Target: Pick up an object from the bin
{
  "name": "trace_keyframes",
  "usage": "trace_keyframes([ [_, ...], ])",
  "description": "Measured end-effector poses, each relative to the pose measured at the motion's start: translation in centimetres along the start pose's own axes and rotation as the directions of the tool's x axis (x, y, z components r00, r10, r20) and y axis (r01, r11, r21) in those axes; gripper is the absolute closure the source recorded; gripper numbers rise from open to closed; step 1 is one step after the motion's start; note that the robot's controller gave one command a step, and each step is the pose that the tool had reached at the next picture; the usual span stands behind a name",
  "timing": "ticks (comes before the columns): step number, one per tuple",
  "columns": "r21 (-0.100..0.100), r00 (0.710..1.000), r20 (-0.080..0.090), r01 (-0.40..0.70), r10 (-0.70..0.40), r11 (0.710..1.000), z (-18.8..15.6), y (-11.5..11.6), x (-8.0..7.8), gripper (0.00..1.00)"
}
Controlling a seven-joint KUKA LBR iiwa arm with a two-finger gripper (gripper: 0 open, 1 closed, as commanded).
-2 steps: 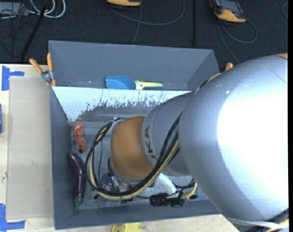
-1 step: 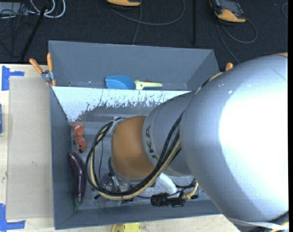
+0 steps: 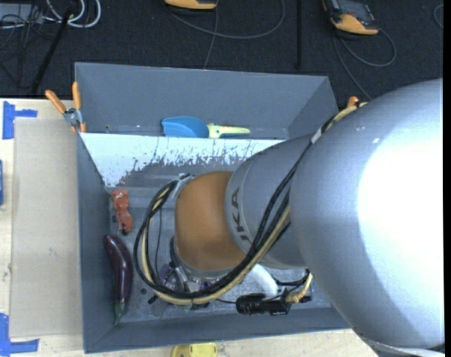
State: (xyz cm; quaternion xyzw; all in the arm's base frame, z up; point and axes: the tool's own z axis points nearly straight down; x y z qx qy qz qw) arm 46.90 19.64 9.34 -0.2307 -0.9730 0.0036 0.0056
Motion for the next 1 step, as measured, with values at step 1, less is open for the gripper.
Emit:
trace_keyframes([
  [1, -0.007, 1.0, 0.007, 0.001, -0.001, 1.0, -1.75, 0.2, -0.17, 1.0],
])
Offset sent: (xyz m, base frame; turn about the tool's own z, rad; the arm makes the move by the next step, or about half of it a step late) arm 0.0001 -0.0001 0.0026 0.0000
